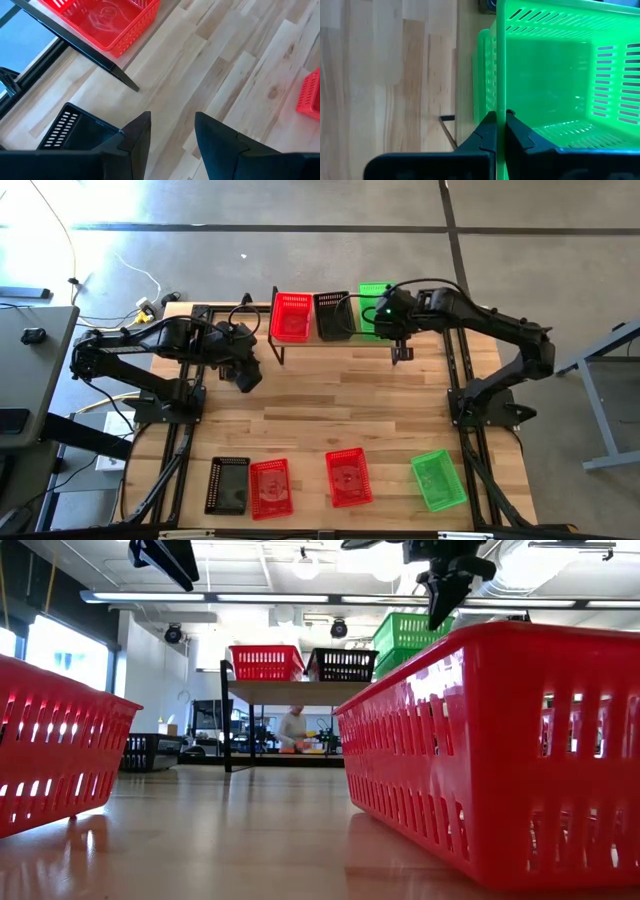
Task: Stack baskets on shelf by color
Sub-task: Stack the top green bin on the green bin on the shelf
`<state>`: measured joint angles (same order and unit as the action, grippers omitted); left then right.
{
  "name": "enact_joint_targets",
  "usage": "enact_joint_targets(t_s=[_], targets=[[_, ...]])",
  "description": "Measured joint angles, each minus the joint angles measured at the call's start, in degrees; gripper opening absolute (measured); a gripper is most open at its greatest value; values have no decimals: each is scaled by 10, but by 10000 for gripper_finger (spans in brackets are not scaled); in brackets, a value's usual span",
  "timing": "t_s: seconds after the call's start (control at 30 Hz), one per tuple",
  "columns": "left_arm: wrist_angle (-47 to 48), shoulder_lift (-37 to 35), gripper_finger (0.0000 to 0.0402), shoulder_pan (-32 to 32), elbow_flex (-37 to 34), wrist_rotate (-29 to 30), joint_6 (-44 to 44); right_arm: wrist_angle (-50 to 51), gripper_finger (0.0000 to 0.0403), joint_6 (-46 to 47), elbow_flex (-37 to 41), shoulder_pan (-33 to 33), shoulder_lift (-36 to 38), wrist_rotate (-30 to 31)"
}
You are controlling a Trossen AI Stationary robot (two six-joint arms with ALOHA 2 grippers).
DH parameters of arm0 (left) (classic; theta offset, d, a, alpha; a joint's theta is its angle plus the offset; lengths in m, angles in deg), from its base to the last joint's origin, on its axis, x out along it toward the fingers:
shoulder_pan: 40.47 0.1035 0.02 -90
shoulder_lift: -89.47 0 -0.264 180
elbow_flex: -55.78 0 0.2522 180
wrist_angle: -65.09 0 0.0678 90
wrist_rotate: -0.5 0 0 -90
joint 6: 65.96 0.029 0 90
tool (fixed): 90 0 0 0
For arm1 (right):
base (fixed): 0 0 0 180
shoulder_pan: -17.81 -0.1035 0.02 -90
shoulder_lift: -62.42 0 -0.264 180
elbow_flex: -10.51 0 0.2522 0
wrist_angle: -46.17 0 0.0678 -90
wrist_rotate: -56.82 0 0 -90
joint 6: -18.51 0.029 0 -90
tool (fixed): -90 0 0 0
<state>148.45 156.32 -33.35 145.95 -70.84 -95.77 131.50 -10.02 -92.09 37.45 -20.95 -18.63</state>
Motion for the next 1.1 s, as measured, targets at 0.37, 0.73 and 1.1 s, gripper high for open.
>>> enact_joint_targets(t_s=[0.37, 0.73, 1.1], targets=[[0, 0, 142, 0, 0, 0, 13, 0, 0, 2, 0, 3, -9, 17], [0, 0, 142, 0, 0, -18, 15, 0, 6, 29, 0, 3, -15, 15], [0, 0, 142, 0, 0, -20, 29, -3, 78, 62, 0, 3, -15, 17]])
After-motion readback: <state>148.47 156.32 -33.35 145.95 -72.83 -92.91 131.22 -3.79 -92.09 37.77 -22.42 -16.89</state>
